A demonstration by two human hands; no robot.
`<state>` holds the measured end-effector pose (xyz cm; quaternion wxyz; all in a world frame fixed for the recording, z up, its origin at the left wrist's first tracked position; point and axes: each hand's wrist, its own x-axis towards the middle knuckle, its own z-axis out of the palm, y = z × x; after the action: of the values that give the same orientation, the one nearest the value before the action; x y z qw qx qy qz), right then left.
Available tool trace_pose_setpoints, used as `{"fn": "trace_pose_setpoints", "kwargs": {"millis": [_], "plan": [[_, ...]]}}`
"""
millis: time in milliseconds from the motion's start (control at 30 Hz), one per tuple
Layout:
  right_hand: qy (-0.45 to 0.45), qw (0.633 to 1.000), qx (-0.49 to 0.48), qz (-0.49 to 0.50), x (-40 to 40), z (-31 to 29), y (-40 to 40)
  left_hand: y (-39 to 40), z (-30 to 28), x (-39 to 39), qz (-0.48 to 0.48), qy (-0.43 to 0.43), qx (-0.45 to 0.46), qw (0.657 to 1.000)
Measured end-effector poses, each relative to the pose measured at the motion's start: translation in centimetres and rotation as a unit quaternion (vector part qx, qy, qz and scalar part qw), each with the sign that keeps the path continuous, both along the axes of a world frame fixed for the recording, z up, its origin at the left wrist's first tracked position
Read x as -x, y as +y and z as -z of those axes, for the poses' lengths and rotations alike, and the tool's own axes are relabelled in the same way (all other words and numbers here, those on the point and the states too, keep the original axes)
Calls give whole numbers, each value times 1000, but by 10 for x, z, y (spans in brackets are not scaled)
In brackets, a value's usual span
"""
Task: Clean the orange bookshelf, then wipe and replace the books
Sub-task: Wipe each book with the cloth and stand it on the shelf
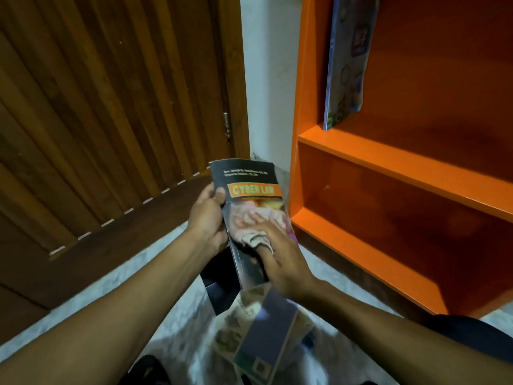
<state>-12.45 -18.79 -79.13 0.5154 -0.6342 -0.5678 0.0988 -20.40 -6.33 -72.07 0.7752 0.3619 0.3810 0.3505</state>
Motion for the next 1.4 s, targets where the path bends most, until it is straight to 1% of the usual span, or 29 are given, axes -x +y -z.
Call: {"fn": "trace_pose_setpoints", "kwargs": {"millis": [67, 133, 200, 267, 333, 400, 467, 500, 533, 633, 733, 800, 867, 1000, 1067, 1200, 1267, 1400], "plan": [[-25, 998, -15, -54, 3, 6, -4, 15, -2, 5, -50, -5, -6, 999], [-52, 994, -24, -98, 6, 10, -6, 27, -4, 13, -84, 8, -41, 996], [-43, 992, 11, -115, 5, 11, -8, 36, -7, 22, -93, 34, -89, 991], [-12, 993, 76, -87, 3, 11, -7, 37, -14, 30, -82, 56, -140, 985], [39, 996, 86, -6, -2, 7, -6, 32, -23, 34, -52, 61, -199, 977], [140, 984, 74, 78, -10, -1, -3, 25, -30, 38, -12, 62, -259, 964], [270, 958, 57, 79, -21, -13, 0, 16, -37, 40, 33, 64, -299, 952], [310, 947, 49, 69, -29, -17, 1, 12, -41, 41, 56, 63, -311, 947], [329, 941, 50, 61, -38, -19, 3, 8, -43, 41, 77, 59, -323, 942], [340, 939, 43, 37, -57, -32, 1, 0, -53, 35, 119, 41, -352, 928], [350, 935, 11, 54, -68, -48, -5, 4, -60, 30, 120, 48, -389, 912], [331, 942, -9, 58, -77, -68, -9, 9, -63, 27, 134, 69, -413, 898], [318, 945, -30, 71, -86, -89, -13, 12, -63, 23, 141, 111, -418, 890], [299, 947, -71, 96, -111, -134, -10, 15, -73, -4, 139, 131, -437, 879], [285, 945, -91, 132, -130, -156, -6, 19, -82, -32, 121, 122, -442, 881], [275, 922, -131, 239, -166, -185, -9, 15, -90, -102, 111, 109, -457, 876], [265, 916, -140, 267, -183, -187, -18, 6, -94, -138, 82, 132, -488, 859], [232, 911, -132, 315, -209, -191, -38, -11, -96, -209, 49, 158, -492, 855]]}}
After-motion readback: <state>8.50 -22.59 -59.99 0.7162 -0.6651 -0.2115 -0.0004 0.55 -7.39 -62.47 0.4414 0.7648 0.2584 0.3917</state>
